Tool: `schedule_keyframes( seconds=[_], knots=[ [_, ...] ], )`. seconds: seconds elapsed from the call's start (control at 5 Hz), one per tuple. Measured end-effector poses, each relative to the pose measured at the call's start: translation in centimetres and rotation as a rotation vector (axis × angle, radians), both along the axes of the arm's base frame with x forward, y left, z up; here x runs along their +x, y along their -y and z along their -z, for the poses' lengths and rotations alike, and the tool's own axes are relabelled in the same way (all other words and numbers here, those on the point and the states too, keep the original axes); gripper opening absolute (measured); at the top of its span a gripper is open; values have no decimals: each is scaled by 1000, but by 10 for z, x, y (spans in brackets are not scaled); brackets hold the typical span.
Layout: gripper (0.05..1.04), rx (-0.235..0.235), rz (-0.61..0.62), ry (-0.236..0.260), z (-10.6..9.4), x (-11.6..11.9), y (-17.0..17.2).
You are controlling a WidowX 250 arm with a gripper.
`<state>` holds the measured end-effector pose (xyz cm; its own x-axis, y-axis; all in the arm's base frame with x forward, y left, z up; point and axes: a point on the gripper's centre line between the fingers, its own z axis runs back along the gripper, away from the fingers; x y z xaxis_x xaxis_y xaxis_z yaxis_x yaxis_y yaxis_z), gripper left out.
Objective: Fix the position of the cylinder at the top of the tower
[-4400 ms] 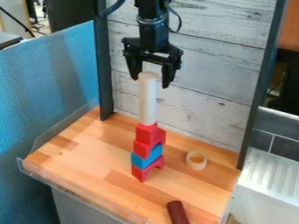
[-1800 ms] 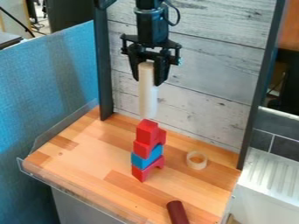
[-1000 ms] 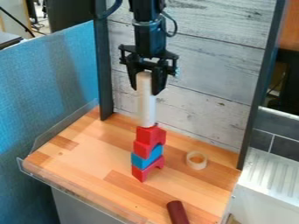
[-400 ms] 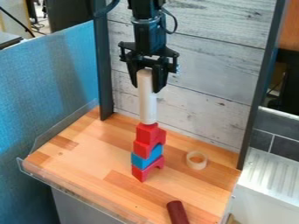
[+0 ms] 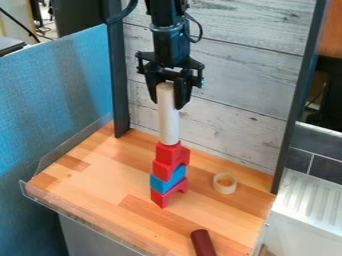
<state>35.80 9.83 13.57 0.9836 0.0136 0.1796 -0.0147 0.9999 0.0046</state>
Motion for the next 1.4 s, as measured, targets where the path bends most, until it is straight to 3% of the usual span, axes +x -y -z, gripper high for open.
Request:
schedule_keyframes(
  seconds=[0.4, 0.6, 0.8, 1.0, 1.4],
  knots=[
    [582, 8, -11, 2, 5, -1, -1],
    [629, 15, -12, 7, 5, 1, 0],
    [919, 13, -18, 9, 7, 1, 1],
    [1010, 5, -14, 13, 7, 2, 4],
    [1001, -25, -15, 2, -2, 1, 9]
  ],
)
